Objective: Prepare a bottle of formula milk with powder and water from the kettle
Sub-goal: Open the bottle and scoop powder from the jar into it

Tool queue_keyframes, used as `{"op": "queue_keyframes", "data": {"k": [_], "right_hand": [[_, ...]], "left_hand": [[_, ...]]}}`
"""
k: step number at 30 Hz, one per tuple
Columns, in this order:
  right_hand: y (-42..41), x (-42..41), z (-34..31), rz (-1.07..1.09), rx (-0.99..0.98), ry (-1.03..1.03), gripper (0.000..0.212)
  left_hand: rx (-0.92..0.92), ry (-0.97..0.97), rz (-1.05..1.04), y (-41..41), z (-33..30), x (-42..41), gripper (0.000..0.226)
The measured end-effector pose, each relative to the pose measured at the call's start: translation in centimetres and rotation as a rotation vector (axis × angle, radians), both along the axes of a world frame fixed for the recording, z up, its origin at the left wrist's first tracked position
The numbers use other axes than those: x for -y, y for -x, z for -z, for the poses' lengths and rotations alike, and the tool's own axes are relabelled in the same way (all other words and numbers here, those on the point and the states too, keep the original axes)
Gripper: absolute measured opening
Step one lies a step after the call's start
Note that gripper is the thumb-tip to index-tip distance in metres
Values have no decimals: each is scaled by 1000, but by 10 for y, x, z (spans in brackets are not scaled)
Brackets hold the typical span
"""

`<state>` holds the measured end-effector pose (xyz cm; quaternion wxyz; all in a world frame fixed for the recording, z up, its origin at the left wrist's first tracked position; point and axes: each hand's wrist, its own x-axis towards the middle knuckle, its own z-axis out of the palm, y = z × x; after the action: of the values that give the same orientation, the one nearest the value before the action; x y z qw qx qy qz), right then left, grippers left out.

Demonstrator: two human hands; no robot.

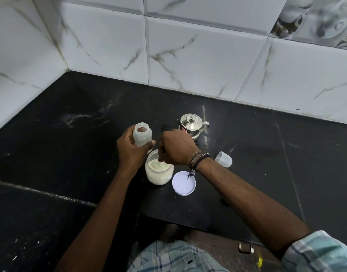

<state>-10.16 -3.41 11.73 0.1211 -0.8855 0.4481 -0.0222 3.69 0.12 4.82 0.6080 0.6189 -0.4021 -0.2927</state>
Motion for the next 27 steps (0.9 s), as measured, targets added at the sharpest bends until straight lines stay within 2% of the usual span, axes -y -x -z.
{"op": "queue_keyframes", "data": {"k": [4,18,23,27], "right_hand": [[7,-1,-4,11,18,-15,5],[15,-4,-11,42,88,5,2],[18,-3,-13,45,33,11,1],[20,-1,-15,59,62,0,3]], "left_hand": [[-6,1,-7,-2,3,0,56],[-27,-2,-1,-3,9,0,54],[-26,2,4,-2,8,-1,53],[-15,9,-1,1,6,-1,53]]}}
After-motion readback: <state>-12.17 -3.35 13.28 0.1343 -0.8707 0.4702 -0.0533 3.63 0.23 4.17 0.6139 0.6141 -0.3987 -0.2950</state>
